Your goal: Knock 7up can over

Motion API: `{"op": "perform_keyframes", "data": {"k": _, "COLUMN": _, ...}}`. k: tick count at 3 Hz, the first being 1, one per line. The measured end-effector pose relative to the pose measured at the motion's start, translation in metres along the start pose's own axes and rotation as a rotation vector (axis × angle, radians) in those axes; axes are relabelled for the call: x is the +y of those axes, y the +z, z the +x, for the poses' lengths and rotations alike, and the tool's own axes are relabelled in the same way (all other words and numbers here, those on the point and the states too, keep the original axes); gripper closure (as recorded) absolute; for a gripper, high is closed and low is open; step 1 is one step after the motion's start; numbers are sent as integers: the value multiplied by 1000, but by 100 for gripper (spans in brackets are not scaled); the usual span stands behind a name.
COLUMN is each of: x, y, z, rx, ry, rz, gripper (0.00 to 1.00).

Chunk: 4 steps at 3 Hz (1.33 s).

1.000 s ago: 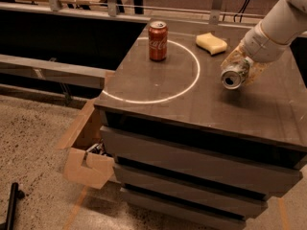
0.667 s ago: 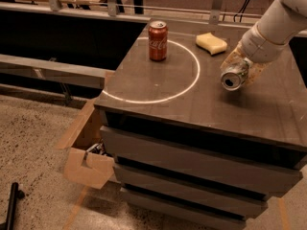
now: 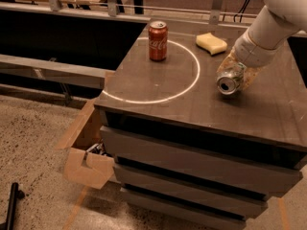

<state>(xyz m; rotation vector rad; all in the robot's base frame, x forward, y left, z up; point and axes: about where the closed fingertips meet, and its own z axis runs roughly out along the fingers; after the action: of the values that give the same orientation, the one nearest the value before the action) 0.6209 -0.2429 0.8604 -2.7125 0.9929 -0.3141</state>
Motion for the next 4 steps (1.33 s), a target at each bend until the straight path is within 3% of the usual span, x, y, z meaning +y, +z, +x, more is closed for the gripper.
{"op": "perform_keyframes", "data": {"k": 1, "x": 1, "y": 3, "z": -2, "rx": 5, "ry": 6, "rz": -9, "gripper": 92}}
{"op": "perform_keyframes", "data": {"k": 4, "x": 5, "y": 8, "z": -4, "rx": 10, "ry": 5, "rz": -31, "gripper": 21}}
